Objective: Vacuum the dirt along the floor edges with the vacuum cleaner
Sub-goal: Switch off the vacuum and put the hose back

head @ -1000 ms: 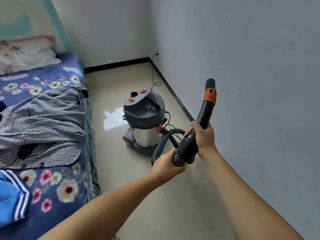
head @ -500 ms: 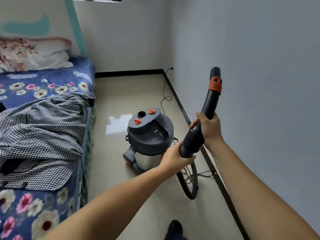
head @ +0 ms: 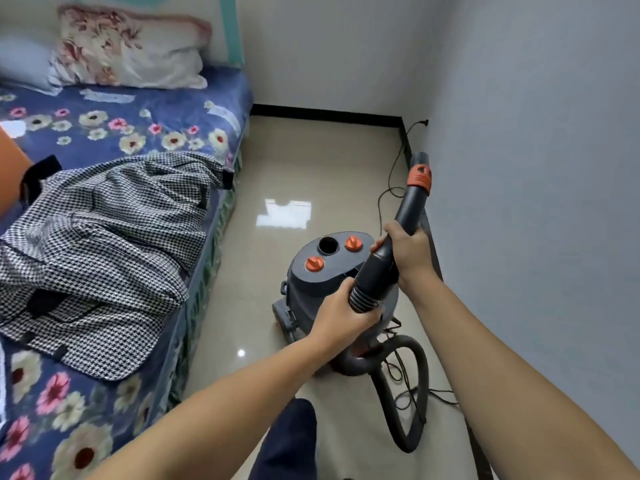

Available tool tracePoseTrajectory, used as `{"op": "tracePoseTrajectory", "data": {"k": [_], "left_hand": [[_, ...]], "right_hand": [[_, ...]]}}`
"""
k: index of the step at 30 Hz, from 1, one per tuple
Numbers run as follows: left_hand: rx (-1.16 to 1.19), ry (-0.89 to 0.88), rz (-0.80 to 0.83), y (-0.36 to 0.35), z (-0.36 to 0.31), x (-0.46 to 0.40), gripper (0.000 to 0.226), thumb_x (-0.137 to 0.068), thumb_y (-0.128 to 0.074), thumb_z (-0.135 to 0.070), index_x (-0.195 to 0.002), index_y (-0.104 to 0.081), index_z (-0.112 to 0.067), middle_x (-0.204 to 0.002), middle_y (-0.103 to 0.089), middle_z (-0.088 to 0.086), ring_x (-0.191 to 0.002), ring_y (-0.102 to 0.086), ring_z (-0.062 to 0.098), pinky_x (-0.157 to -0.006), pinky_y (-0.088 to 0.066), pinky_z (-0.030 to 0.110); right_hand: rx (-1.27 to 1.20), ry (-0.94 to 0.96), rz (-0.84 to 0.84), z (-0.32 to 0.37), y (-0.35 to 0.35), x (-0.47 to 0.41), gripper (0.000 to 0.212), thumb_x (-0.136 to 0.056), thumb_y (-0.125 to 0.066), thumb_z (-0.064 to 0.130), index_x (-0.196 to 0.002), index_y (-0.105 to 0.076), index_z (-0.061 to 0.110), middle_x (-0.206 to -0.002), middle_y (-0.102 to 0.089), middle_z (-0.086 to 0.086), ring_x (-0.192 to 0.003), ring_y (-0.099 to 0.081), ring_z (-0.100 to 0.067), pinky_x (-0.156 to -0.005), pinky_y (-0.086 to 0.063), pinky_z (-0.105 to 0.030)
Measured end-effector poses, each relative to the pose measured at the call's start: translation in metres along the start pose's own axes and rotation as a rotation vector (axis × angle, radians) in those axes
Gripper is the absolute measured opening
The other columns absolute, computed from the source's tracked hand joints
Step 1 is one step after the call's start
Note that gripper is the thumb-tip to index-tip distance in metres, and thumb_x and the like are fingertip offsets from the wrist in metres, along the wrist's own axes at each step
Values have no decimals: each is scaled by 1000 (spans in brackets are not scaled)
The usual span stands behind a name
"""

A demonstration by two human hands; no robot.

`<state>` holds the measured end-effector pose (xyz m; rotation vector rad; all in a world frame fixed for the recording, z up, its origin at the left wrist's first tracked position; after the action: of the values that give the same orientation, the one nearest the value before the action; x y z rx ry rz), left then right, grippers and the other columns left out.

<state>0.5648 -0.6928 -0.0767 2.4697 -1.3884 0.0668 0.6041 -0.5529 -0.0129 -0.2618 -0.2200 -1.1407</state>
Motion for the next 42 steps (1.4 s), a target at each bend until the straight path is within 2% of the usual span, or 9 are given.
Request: {"op": "tracePoseTrajectory", "data": {"k": [4,8,11,15,19,25,32,37,42], "left_hand": [[15,54,-32,26,13,-51,39,-71,-67,-43,-105,-53,-33,-83,-66,-10,-79,-64,7,-77,-56,40],[84,136,-48,53,29,-90,26,-74,-69,-30,-94,-56,-40,-77,-66,-10,-70,-62,5,-70,-52,31],[160,218,-68,68,43,-115,22,-76,-68,-22,-96,-60,-27,-73,-63,0,-63,-60,15,-66,-52,34],[196,275,-81,69,59,-137,18,-80,-66,-19,-96,-60,-16,-66,-59,-3,-58,-57,13,-62,-50,28],[247,331,-122,57,73,-155,15,-81,-65,-16,-95,-59,-19,-63,-58,-7,-56,-58,9,-56,-49,19],[275,391,-162,42,95,-168,14,-81,-64,-18,-94,-59,-20,-67,-59,-4,-57,-60,12,-61,-52,26],[279,387,-182,35,96,-171,11,-82,-67,-21,-86,-58,-27,-60,-59,-11,-53,-60,6,-54,-51,16],[274,394,-163,28,91,-173,11,-81,-68,-22,-84,-58,-26,-60,-58,-10,-53,-58,5,-53,-49,16],[276,410,-164,25,90,-170,11,-81,-68,-22,-86,-59,-25,-70,-59,-2,-56,-59,7,-54,-49,15]], "right_hand": [[53,-52,20,-8,-33,-53,18,-87,-60,15,-98,-48,6,-53,-61,-3,-49,-63,-18,-53,-52,-28],[84,-178,184,-24,-64,-97,20,-96,-55,31,-100,-49,13,-86,-64,-12,-78,-68,-26,-62,-56,-34],[318,-210,266,-40,-61,-138,26,-101,-39,39,-102,-57,19,-101,-67,-6,-94,-66,-21,-69,-56,-34],[704,-285,132,-83,-18,-194,25,-102,-38,17,-108,-58,5,-99,-64,-14,-72,-62,-18,-60,-52,-28],[1167,-315,292,-138,-13,-232,30,-102,-39,26,-84,-56,8,-89,-66,-17,-63,-62,-26,-58,-49,-31],[1636,-183,411,-186,-32,-263,38,-96,-36,40,-107,-54,8,-105,-63,-17,-91,-58,-33,-74,-41,-36],[1867,-114,623,-190,-32,-267,33,-99,-38,14,-131,-43,10,-128,-56,-13,-112,-56,-34,-91,-45,-42],[1959,-12,707,-183,-31,-269,26,-96,-47,19,-120,-43,11,-97,-58,-9,-83,-55,-27,-71,-44,-33],[1966,15,671,-181,-29,-263,33,-95,-48,18,-126,-38,13,-93,-57,-7,-86,-57,-26,-70,-42,-33]]}}
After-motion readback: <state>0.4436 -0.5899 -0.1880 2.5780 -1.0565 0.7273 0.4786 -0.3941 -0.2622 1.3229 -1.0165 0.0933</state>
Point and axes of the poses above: each hand's wrist, its own x-axis away from the middle knuckle, its own y-axis out of the back of the hand, z = x × y, the point moved 4 cm from there along -x, towards the middle knuckle
